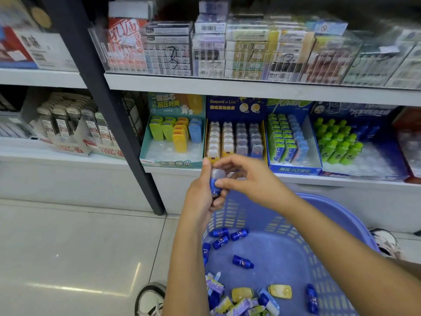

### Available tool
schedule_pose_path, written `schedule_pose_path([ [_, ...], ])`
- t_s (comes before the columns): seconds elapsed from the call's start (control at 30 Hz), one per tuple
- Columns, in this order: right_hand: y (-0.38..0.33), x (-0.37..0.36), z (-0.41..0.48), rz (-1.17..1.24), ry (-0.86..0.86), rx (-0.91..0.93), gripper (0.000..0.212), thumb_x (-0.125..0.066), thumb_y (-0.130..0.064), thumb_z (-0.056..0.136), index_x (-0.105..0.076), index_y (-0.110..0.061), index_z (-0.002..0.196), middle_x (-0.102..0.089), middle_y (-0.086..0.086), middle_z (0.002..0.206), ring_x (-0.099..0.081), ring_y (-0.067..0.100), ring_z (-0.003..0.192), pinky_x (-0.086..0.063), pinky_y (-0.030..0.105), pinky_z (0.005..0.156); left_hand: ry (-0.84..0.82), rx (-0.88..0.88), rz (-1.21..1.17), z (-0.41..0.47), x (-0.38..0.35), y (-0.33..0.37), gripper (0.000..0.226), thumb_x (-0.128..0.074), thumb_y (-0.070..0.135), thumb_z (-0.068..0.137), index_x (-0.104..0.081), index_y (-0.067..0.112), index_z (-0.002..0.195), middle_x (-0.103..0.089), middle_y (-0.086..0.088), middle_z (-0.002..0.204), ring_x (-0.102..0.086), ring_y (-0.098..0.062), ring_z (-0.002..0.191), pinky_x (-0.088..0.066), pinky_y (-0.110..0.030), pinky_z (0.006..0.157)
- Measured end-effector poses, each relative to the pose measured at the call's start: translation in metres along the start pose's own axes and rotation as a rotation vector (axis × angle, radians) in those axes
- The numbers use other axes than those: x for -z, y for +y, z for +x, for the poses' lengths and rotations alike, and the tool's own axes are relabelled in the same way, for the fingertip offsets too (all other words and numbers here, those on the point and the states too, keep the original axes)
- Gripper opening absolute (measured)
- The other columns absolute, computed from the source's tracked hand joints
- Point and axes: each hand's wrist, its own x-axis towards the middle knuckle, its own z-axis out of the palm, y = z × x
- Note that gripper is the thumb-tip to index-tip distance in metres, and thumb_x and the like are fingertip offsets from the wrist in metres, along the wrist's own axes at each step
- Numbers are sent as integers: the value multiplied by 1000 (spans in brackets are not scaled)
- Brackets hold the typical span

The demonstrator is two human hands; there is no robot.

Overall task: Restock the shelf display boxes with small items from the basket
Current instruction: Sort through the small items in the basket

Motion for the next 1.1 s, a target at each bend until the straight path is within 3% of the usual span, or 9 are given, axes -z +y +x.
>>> schedule_pose_path([
  [0.1, 3, 20, -2, 62, 166, 20, 26, -75, -10, 76, -65, -25, 95, -68, -6, 92, -65, 7, 86, -52, 19, 79, 66, -131, 189, 3, -17, 4, 58, -34, 57, 95, -67, 15, 73, -65, -8, 63, -55, -15, 47, -43, -23, 42],
  [0.17, 9, 35, 3, 4, 348, 13, 24, -74, -12, 78, -62, -25, 94, -67, -7, 91, -63, 5, 84, -51, 15, 76, 138, -314, 401, 8, -22, 1, 43, -35, 51, 97, -68, 26, 86, -72, -3, 87, -67, -13, 77, -53, -28, 68],
  [0.27, 23, 48, 13, -231, 465, -7, 20, -73, -13, 80, -61, -17, 96, -64, -4, 87, -61, 10, 82, -51, 15, 73, 83, -497, 949, 20, -21, -12, 37, -40, 37, 99, -57, 19, 127, -56, -2, 134, -45, -15, 128, -34, -27, 105],
  [0.33, 33, 48, 18, -389, 403, -4, 19, -72, -15, 81, -63, -14, 98, -63, -3, 87, -62, 14, 80, -52, 21, 75, 30, -506, 1168, 26, -20, -25, 45, -45, 28, 98, -42, 14, 142, -37, -3, 150, -23, -18, 142, -13, -26, 116],
  [0.5, 48, 42, 29, -626, 305, 71, 20, -68, -15, 84, -63, -11, 102, -61, 6, 96, -60, 20, 82, -51, 36, 78, 39, -571, 1196, 29, -16, -35, 55, -50, 28, 96, -33, 17, 146, -32, 1, 153, -15, -14, 144, -2, -16, 111],
  [0.97, 37, 46, 40, -751, 192, 40, 19, -62, -12, 86, -66, -3, 103, -58, 13, 107, -58, 28, 95, -45, 37, 85, 0, -519, 1158, 25, -17, -28, 50, -51, 21, 96, -39, 16, 144, -35, 0, 151, -21, -14, 143, -12, -13, 108],
  [1.03, 33, 48, 38, -799, 148, 23, 25, -58, -13, 90, -64, -6, 114, -55, 12, 116, -57, 28, 101, -44, 36, 90, 37, -566, 1101, 19, -18, -28, 42, -51, 19, 96, -48, 15, 138, -44, 0, 145, -33, -13, 137, -20, -13, 106],
  [1.1, 35, 45, 23, -789, 166, 59, 31, -57, -12, 91, -60, -10, 121, -50, 10, 120, -57, 25, 93, -46, 35, 87, 84, -612, 1037, 13, -19, -31, 29, -53, 17, 94, -61, 14, 122, -62, -1, 124, -55, -13, 114, -37, -15, 94],
])
